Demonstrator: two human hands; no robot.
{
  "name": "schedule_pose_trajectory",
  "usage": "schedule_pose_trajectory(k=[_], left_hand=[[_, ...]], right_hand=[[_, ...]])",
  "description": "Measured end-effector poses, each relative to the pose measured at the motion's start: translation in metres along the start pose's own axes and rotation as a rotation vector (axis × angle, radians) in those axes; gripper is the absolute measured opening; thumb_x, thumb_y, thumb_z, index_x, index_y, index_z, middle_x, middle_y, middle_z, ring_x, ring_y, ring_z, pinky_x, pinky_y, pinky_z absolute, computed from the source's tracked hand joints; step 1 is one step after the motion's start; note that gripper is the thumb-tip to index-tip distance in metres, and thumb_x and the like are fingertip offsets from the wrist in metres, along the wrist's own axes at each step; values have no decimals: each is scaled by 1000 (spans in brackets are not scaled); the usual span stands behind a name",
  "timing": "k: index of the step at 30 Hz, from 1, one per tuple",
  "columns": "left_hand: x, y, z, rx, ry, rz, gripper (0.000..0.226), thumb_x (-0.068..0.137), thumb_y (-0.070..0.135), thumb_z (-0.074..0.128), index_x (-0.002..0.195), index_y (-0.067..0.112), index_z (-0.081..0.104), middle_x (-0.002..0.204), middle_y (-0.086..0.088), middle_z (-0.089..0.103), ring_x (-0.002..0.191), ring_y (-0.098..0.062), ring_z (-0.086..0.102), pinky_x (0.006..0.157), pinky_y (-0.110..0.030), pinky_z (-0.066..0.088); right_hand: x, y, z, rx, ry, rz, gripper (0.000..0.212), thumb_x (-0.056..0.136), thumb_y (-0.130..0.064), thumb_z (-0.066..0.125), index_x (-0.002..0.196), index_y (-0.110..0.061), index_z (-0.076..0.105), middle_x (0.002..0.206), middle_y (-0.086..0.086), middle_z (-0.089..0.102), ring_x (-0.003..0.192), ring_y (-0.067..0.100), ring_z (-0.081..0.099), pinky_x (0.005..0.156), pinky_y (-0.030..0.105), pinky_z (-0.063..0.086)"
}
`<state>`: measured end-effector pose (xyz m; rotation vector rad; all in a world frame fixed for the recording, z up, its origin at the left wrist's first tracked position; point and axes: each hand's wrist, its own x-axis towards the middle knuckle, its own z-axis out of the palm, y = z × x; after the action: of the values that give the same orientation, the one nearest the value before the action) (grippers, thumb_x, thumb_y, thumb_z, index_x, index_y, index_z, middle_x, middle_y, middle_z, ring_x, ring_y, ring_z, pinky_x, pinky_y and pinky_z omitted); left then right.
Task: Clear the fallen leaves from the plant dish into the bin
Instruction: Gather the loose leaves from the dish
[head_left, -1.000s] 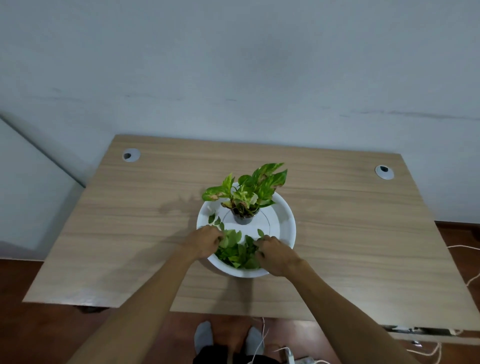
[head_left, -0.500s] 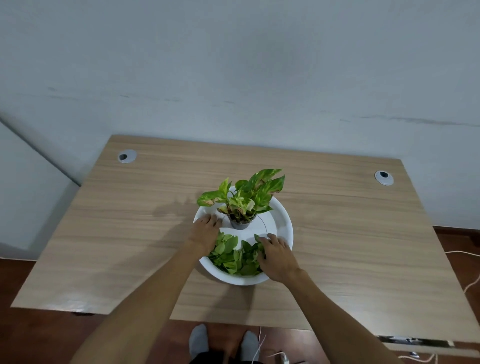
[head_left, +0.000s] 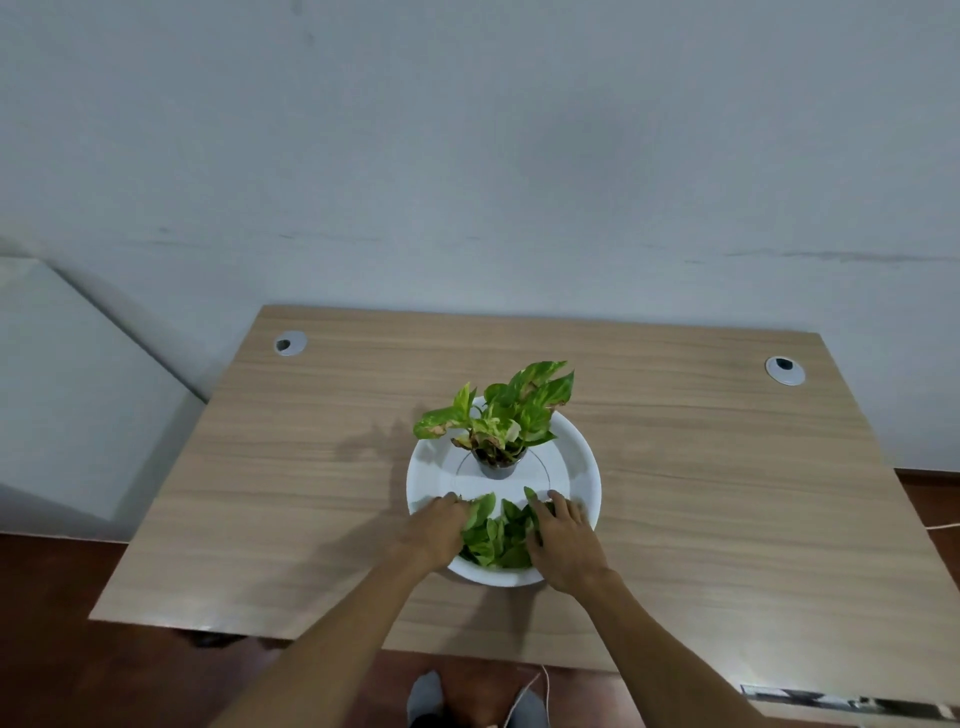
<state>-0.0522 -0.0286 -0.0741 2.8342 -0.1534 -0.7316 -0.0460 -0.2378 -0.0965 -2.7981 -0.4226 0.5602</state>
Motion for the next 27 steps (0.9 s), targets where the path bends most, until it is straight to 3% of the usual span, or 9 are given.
schedule_pose_trajectory(k=[5,7,9,17,21,24,27], left_hand=[[12,-13,-7,181,141,-34,61,83,-1,53,141,8,39,151,-11,36,136,-35,39,107,-46,39],[11,-12,-5,262,105,-54,65,81,4,59,142,7,35,149,-14,37,136,-37,36,109,-44,34],[7,-8,2,302,50,-47,58,81,8,61,136,5,41,137,-17,46,126,-37,45,106,-43,37],[-5,8,13,-61,-61,9,53,84,-3,53,135,5,42,133,-14,42,122,-34,45,95,-47,48],[-7,4,9,-71,-23,66,59,85,-2,51,141,10,39,136,-9,44,125,-31,45,94,-48,48],[-1,-6,1,-6,67,72,60,84,-1,52,141,12,39,143,-7,44,129,-29,44,101,-45,44],[6,-15,-2,164,95,23,63,84,3,56,143,10,36,153,-12,33,142,-33,29,116,-43,27]], right_hand=[[7,-7,-1,138,41,81,53,98,-29,40,149,-18,34,154,13,29,140,32,30,117,43,27],[8,-12,1,157,37,108,52,99,-30,39,149,-16,34,153,12,30,138,33,31,115,43,30],[5,-20,5,158,37,100,50,99,-29,38,147,-14,37,150,11,35,135,32,32,114,43,33],[-16,-14,4,93,-17,-87,42,99,-25,39,138,-19,50,137,2,48,126,24,43,101,40,46],[-16,-10,-5,71,-13,-166,41,97,-30,40,135,-25,55,135,-5,53,124,18,49,97,36,49],[-7,-8,-17,68,116,-120,37,97,-28,41,128,-25,61,131,-4,58,117,21,54,89,39,53],[5,-11,-23,61,141,-67,42,97,-25,39,135,-18,55,140,3,53,123,27,51,98,41,48]])
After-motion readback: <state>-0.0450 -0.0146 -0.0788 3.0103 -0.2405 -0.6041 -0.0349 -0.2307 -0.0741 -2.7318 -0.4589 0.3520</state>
